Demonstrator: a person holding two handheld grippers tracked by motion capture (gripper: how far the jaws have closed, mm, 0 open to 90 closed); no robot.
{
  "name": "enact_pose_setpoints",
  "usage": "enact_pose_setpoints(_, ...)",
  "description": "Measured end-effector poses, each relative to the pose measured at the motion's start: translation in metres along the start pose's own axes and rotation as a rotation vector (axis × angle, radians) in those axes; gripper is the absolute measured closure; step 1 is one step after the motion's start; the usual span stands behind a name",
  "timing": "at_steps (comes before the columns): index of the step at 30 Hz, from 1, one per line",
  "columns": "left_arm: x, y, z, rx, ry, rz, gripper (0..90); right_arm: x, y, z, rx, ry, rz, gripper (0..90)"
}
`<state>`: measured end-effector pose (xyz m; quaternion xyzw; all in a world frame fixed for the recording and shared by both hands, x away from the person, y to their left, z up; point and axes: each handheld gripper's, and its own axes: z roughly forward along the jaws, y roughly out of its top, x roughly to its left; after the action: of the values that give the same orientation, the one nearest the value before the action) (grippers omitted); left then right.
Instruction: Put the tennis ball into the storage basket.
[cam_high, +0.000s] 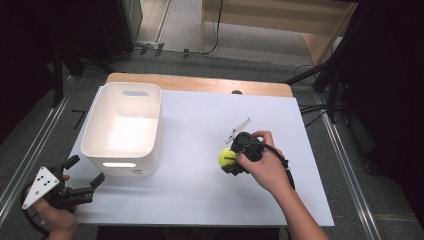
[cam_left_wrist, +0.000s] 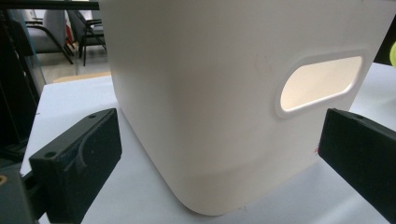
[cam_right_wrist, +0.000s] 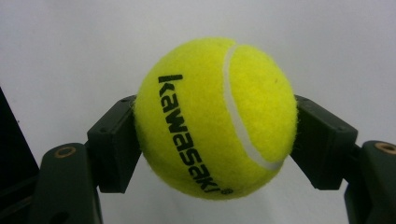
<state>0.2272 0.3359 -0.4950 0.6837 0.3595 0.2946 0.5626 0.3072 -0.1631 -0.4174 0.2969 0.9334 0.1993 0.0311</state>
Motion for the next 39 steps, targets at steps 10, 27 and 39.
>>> enact_pose_setpoints(10, 0.000, 0.000, 0.000, 0.000, -0.009, 0.004, 0.0, 0.005, 0.018, -0.003, -0.004, 0.023, -0.035, 23.5)
enact_pose_setpoints(27, 0.000, 0.001, 0.001, 0.004, -0.022, -0.001, 0.0, 0.014, 0.052, -0.012, -0.005, 0.047, -0.108, 23.5)
enact_pose_setpoints(39, 0.000, 0.000, 0.001, -0.002, -0.032, -0.003, 0.0, 0.025, 0.073, -0.009, -0.003, 0.060, -0.142, 23.5)
